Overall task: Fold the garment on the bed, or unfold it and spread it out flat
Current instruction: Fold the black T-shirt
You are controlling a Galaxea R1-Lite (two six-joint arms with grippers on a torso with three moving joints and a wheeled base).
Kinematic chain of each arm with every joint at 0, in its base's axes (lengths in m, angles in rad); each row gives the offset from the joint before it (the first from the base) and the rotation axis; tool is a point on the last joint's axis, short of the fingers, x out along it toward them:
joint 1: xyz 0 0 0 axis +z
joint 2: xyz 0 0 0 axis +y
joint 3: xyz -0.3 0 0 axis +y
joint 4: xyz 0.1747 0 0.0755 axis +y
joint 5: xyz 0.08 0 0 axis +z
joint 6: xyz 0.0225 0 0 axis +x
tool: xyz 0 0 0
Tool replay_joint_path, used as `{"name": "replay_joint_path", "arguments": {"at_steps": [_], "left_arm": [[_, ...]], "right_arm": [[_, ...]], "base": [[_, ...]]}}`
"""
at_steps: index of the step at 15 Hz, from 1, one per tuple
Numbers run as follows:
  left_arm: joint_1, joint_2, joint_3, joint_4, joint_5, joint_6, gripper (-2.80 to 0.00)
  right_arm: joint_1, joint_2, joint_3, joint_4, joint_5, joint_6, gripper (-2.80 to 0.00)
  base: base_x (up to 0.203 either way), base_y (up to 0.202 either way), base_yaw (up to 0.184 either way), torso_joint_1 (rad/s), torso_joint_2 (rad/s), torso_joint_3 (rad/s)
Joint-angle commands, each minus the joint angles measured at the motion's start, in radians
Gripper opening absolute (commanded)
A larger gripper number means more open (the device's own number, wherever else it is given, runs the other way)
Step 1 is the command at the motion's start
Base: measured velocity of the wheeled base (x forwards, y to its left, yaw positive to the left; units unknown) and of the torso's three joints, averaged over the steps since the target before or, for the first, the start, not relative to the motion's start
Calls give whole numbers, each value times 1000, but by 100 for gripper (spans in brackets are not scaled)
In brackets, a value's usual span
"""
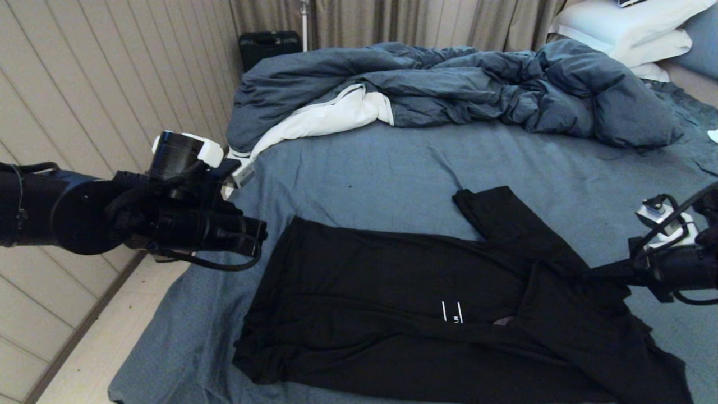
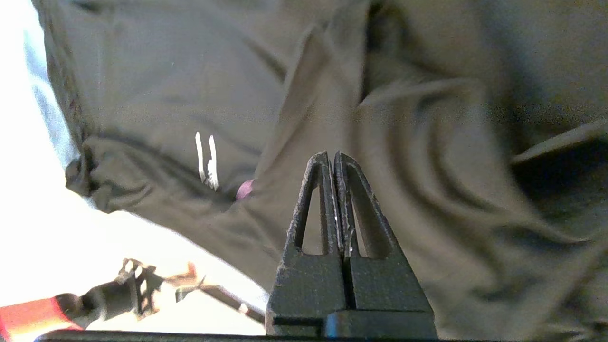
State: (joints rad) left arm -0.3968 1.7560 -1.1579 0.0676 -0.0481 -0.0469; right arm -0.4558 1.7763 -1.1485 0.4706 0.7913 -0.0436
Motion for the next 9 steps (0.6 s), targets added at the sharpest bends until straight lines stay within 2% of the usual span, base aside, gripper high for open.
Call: {"name": "replay_joint_path", "arguments": {"at_steps": [1,2,3,4,7,9], "left_arm": [[40,-30,-32,13,-18,-112,-280],[79,-37,-25,38,-58,-148,-280],[96,-50,-18,72,-82,-209,-280],[105,-54,-7,100,-85,-267,-280],[127,-53,50,100,-82,-290,-280],[127,-40,45,100,-81,-281,-280]], "right_arm": [[-14,-13,17,-28,5,0,-280],[-31,-14,36,-80,4,0,-280],[-43,-14,46,-112,2,0,-280],[-52,-14,46,-118,2,2,-280],[-86,1,7,-118,-2,18,-280],[-93,17,-21,-118,-1,50,-280]], "base": [[0,0,0,0,0,0],[0,0,0,0,0,0],[0,0,0,0,0,0],[0,0,0,0,0,0],[0,0,0,0,0,0],[0,0,0,0,0,0]]}}
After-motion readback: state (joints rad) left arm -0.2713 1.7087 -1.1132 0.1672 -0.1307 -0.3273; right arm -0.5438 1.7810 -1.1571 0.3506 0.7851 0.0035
